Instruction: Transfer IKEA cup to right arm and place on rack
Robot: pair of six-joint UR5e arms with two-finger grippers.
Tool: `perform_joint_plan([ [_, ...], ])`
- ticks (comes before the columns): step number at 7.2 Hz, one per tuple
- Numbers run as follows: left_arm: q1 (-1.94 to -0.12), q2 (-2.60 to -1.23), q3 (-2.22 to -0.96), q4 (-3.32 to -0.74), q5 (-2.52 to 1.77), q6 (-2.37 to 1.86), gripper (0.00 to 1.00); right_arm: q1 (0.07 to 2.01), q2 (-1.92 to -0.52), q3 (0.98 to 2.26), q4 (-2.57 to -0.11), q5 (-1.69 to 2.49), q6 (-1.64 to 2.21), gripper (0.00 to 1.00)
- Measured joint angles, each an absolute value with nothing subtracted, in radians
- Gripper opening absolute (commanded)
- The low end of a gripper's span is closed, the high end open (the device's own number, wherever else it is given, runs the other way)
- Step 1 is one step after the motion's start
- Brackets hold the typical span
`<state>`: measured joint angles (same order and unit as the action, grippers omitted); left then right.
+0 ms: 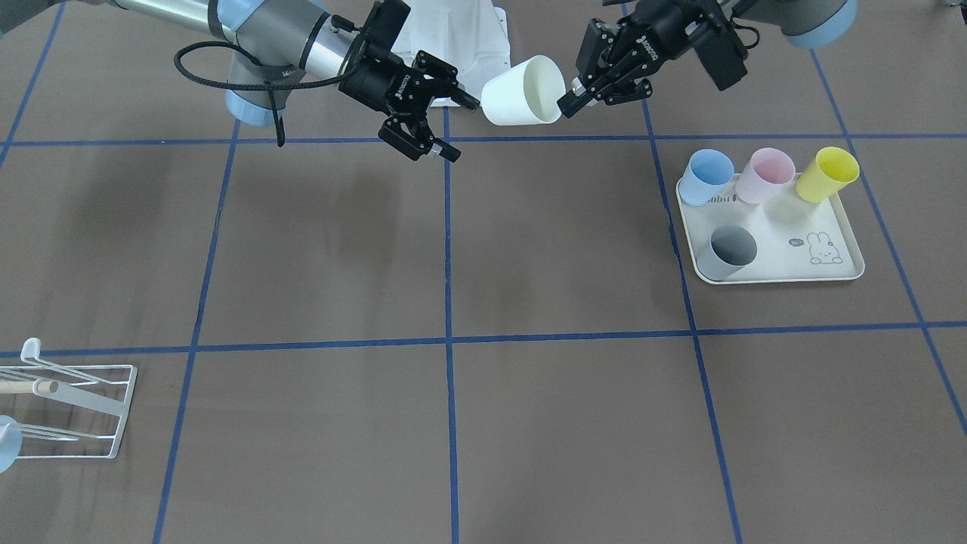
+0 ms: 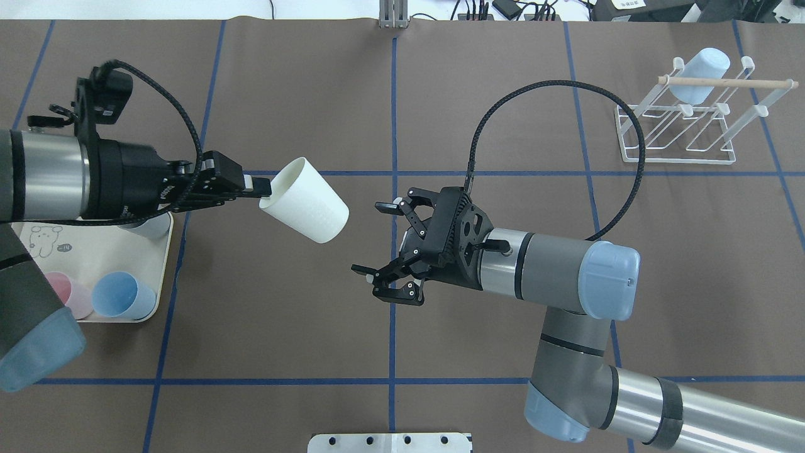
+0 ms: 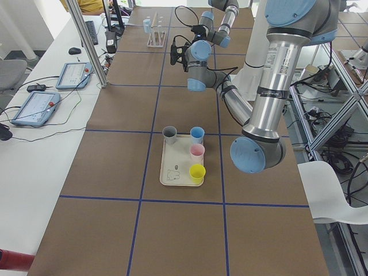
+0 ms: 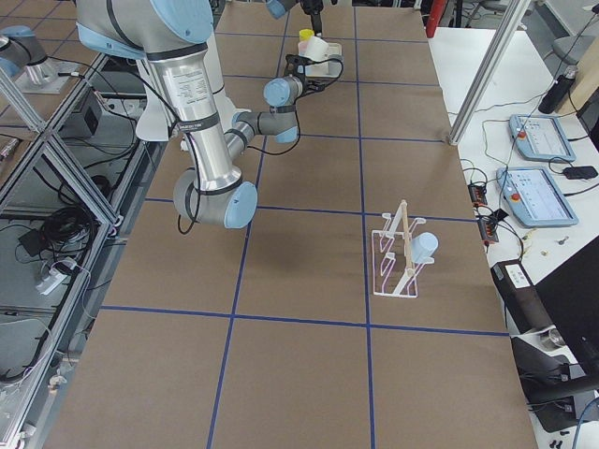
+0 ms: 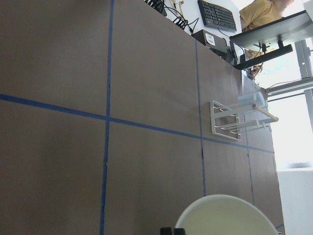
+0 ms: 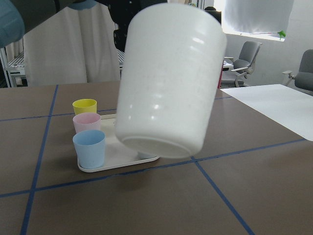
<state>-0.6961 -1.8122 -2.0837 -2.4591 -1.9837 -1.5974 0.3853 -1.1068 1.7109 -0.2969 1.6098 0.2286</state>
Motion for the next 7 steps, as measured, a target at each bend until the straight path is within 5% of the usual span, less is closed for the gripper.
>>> perform_joint_plan([
  [7,-0.618,-1.845,-2.048,-2.456,-1.884,-1.616,0.00,0.381,-1.096,1.720,-0.303,1.609,0.233,1.00],
])
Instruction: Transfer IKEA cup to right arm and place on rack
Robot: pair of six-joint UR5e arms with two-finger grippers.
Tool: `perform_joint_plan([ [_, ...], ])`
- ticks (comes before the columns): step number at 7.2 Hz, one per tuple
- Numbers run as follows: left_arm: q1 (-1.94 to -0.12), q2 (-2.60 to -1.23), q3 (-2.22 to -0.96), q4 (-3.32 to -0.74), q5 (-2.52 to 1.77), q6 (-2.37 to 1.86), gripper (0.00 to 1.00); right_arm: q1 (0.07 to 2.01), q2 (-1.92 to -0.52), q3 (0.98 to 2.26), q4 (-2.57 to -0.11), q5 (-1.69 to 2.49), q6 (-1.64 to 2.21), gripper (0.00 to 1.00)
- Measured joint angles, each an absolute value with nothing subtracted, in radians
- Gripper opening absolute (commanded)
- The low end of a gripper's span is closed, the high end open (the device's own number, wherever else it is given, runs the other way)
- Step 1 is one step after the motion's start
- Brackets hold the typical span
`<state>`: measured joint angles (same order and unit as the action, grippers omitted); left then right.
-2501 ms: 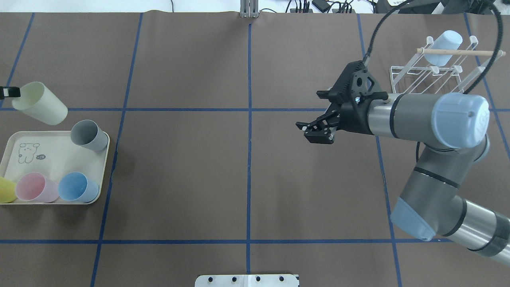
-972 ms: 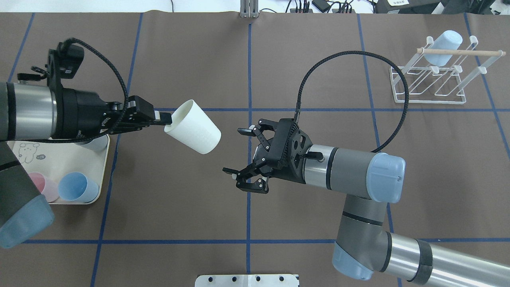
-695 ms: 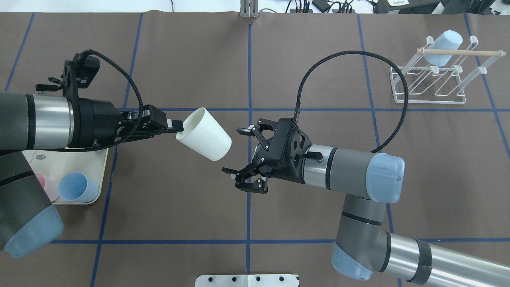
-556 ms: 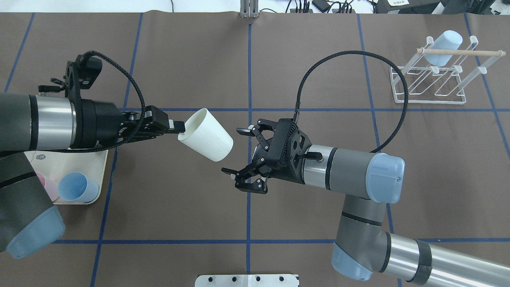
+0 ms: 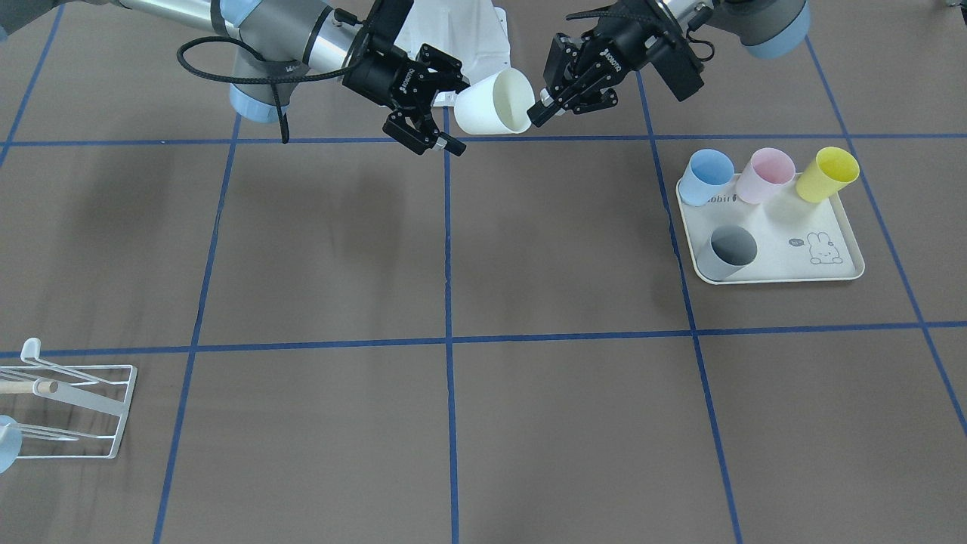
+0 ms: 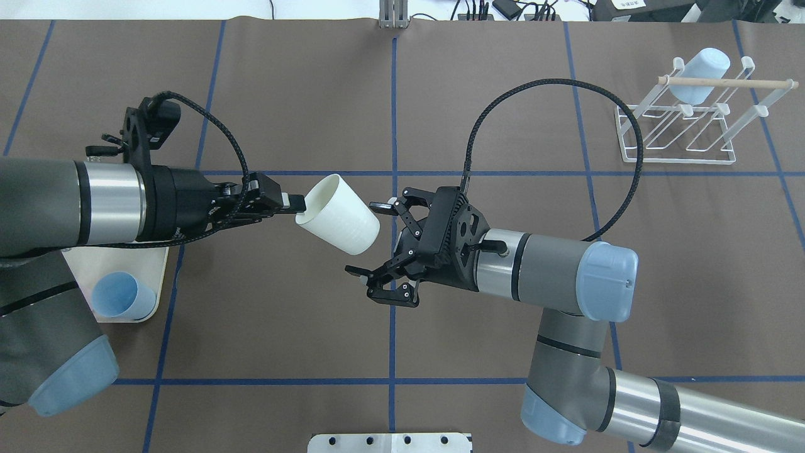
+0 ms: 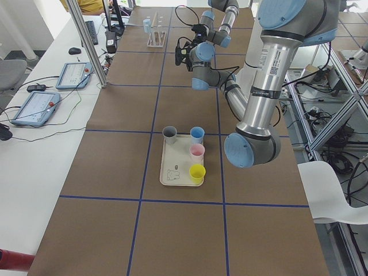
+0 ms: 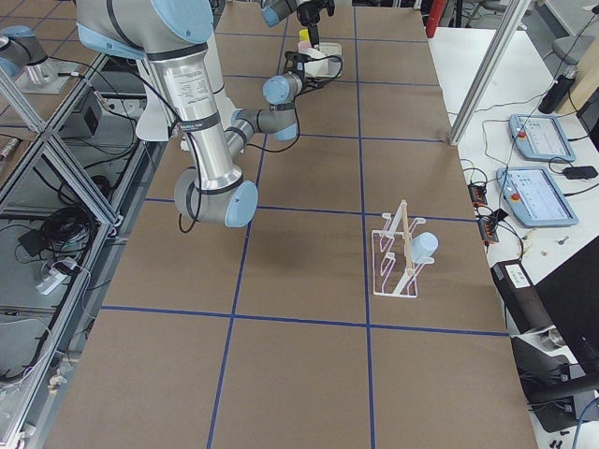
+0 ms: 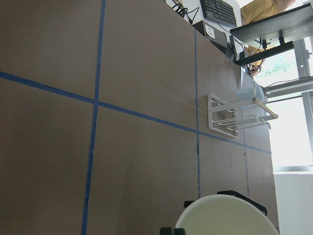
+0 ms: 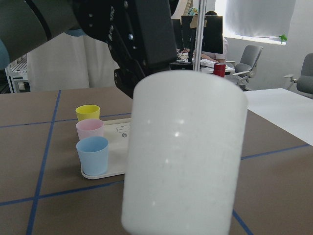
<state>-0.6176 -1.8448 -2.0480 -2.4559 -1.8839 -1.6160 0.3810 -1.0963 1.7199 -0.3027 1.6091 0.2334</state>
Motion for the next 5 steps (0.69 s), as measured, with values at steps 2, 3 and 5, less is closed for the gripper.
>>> perform_joint_plan([
  [2,-0.609,-1.847,-2.037,-2.456,-1.872,-1.617,0.00,0.381,-1.091,1.721,-0.306,1.608,0.236,1.00],
  [3,-0.607,-1.847,-2.036,-2.456,-1.870,-1.617,0.00,0.382,-1.089,1.721,-0.306,1.609,0.236,0.99],
  [5,-0.602,-1.848,-2.035,-2.456,-1.870,-1.617,0.00,0.384,-1.087,1.722,-0.307,1.608,0.236,0.65],
])
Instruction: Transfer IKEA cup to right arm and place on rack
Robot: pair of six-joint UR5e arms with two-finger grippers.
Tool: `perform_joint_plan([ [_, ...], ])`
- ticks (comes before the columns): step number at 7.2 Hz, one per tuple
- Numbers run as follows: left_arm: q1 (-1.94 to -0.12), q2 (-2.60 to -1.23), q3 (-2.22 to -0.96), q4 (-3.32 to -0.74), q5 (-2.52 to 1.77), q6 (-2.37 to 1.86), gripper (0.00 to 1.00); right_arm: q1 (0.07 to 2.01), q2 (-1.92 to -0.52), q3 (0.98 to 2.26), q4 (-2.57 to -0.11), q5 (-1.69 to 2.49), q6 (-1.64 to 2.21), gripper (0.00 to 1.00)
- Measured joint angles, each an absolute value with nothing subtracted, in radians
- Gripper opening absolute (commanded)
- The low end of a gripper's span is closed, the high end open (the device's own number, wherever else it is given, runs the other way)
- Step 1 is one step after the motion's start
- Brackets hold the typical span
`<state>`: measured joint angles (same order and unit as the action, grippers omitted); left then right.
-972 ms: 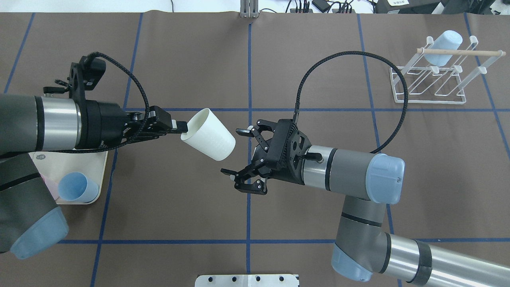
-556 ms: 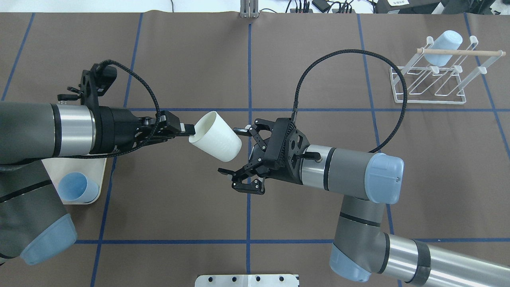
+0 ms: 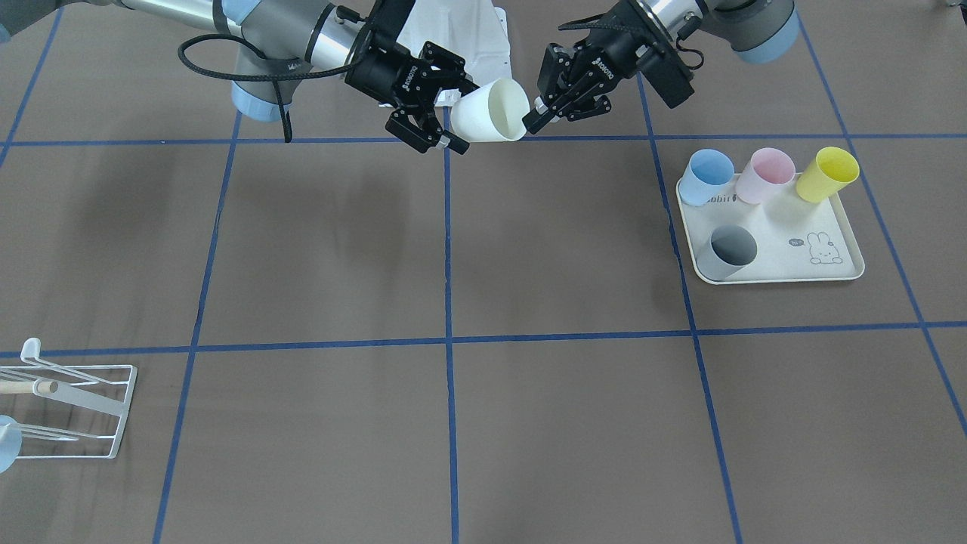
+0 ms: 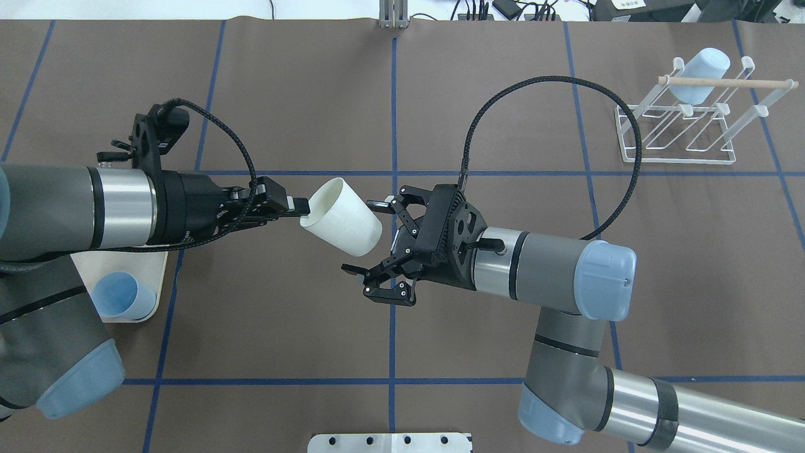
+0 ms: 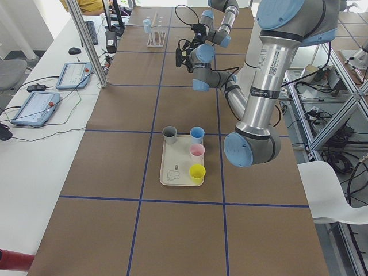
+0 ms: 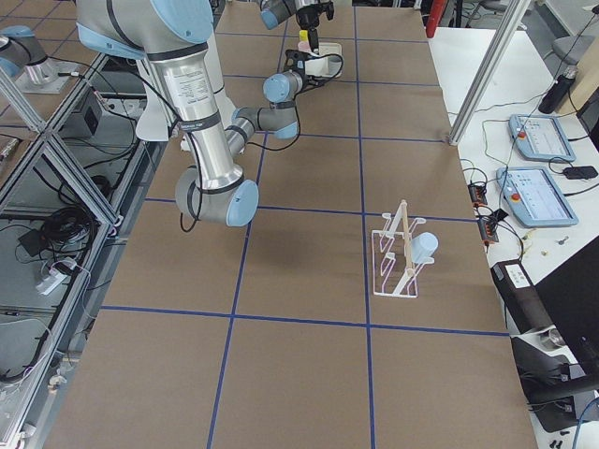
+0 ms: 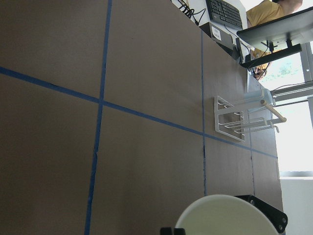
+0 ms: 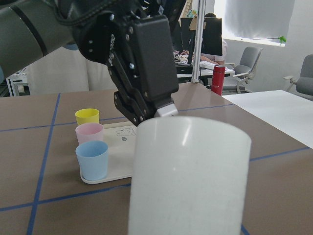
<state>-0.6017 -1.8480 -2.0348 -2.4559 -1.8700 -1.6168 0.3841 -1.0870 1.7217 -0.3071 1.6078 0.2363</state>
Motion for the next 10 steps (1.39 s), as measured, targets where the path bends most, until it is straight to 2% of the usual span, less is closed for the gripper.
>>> perform_joint_plan([
  [1,-0.601,-1.849,-2.035,-2.456,-1.870,-1.617,0.00,0.385,-1.086,1.722,-0.308,1.608,0.236,0.50],
  [2,-0.600,-1.851,-2.035,-2.456,-1.870,-1.617,0.00,0.386,-1.085,1.722,-0.309,1.608,0.237,0.45],
  [3,-0.601,-1.852,-2.034,-2.456,-1.872,-1.617,0.71,0.386,-1.085,1.722,-0.310,1.608,0.237,0.41],
  [4,-0.599,-1.856,-2.035,-2.456,-1.877,-1.613,1.00,0.387,-1.084,1.723,-0.309,1.608,0.238,0.40],
  [7,-0.617,-1.857,-2.039,-2.441,-1.877,-1.576,1.00,0.398,-1.085,1.723,-0.313,1.608,0.238,0.40],
  [8,-0.637,-1.853,-2.049,-2.383,-1.880,-1.516,1.00,0.413,-1.085,1.726,-0.335,1.610,0.238,0.34],
  [10,-0.697,-1.820,-2.118,-2.148,-1.882,-1.317,1.00,0.471,-1.086,1.789,-0.550,1.618,0.231,0.29],
])
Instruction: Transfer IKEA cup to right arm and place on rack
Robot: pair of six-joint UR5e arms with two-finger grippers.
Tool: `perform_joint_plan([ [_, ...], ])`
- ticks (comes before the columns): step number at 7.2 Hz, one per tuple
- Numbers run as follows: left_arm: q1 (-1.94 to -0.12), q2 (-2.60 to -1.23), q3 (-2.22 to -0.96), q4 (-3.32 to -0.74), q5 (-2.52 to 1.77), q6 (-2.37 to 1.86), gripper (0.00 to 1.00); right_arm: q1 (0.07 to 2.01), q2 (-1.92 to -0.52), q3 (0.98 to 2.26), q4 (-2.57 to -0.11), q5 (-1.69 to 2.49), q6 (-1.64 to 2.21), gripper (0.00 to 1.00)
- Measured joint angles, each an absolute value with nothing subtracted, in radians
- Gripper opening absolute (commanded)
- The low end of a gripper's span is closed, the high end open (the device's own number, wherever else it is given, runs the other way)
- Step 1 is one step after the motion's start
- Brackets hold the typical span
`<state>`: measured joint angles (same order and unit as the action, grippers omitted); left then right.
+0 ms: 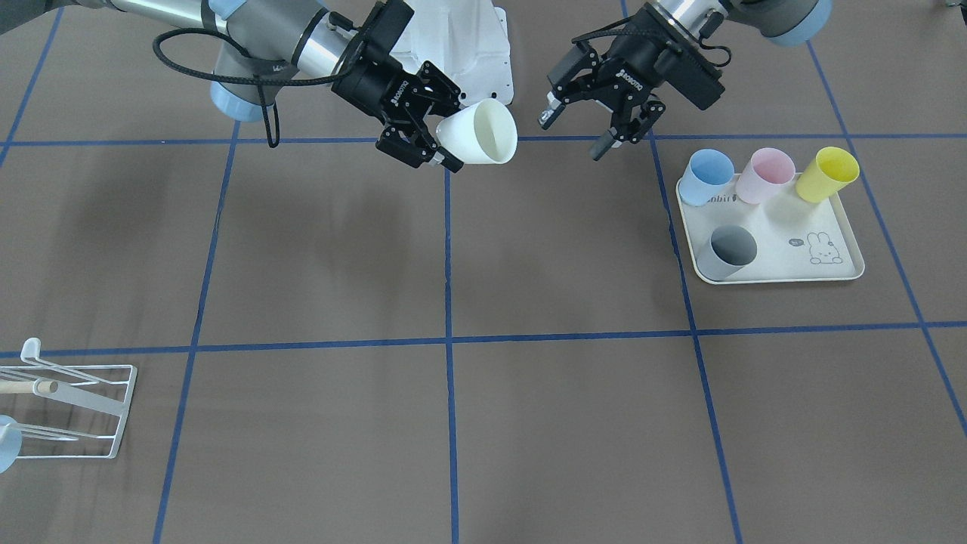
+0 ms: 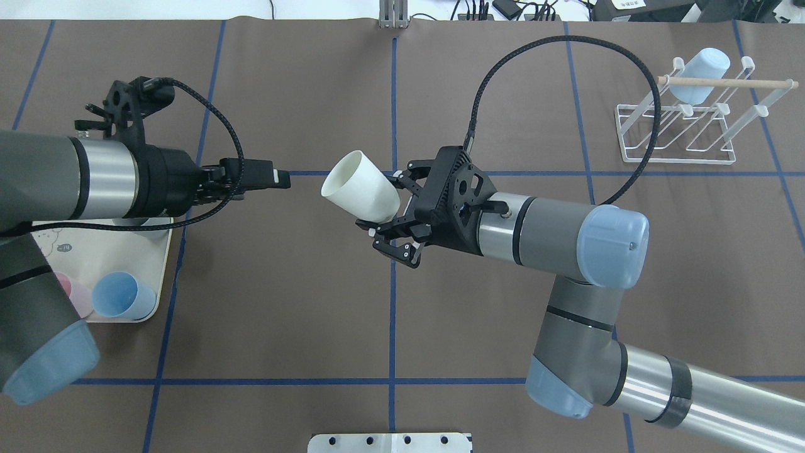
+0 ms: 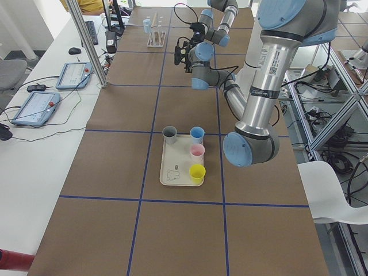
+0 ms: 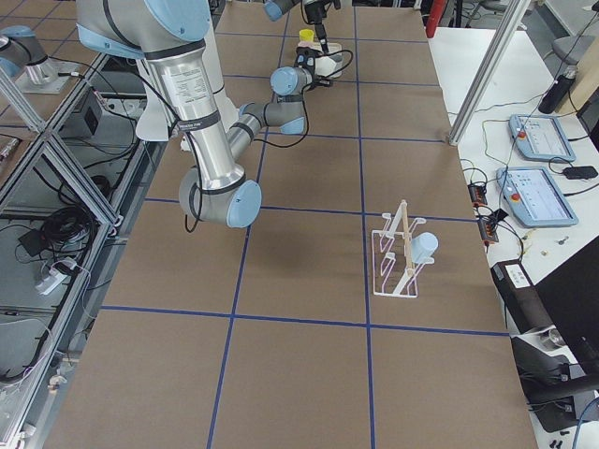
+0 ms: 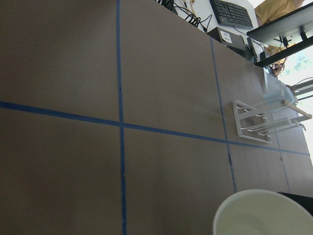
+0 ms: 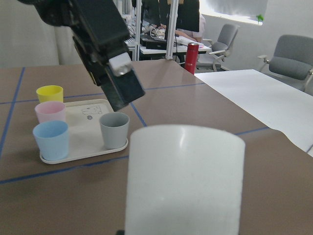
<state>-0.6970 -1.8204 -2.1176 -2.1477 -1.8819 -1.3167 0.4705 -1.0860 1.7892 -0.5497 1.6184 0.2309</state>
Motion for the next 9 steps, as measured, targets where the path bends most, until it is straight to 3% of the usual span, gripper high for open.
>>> perform_joint_plan([
  [2,-0.807,-1.700,-2.204,-1.967,-1.882,-1.014,1.00,0.548,-1.086,1.889,-0.878,1.624,0.137,0.29],
  [5,-1.069,-1.471,-2.219,-1.935,-1.888,-0.478,1.00,0.720,-1.089,1.934,-1.261,1.619,-0.227,0.28],
  [9,-1.234,-1.371,-2.219,-1.941,-2.074,-0.271,1.00,0.967,-1.115,1.918,-1.488,1.549,-0.980,0.28],
])
